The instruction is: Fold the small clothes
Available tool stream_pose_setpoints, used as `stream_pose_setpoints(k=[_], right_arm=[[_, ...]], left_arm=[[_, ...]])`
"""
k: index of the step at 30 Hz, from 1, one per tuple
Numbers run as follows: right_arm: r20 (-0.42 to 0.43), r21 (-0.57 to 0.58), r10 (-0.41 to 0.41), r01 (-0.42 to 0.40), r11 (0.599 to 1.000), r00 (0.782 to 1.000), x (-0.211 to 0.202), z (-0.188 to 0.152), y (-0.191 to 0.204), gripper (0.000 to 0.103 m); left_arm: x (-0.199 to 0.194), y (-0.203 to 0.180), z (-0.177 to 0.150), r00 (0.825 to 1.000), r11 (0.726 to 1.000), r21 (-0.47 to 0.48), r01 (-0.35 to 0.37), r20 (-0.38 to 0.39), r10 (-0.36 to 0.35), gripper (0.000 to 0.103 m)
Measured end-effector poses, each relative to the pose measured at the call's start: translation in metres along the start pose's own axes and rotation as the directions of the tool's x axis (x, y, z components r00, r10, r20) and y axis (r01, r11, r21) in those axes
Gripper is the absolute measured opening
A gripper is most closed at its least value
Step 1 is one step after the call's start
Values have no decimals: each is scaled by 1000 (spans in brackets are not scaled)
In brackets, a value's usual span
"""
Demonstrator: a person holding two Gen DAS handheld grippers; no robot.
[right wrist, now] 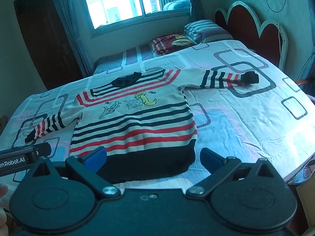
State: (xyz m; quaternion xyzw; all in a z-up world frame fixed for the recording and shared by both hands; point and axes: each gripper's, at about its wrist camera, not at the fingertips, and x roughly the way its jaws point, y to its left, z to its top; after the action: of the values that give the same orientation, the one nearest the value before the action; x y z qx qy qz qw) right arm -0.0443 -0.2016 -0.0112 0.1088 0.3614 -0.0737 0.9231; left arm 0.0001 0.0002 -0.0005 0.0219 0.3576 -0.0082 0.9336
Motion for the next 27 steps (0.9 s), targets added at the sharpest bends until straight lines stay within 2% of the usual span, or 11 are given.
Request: stream_pose_setpoints(k=[27], right_arm=[[-5,3,7,-7,1000,1000,5,2,-6,101]], left_arm=[[3,-6,0,1000,1000,-3,7,-19,-7,103]])
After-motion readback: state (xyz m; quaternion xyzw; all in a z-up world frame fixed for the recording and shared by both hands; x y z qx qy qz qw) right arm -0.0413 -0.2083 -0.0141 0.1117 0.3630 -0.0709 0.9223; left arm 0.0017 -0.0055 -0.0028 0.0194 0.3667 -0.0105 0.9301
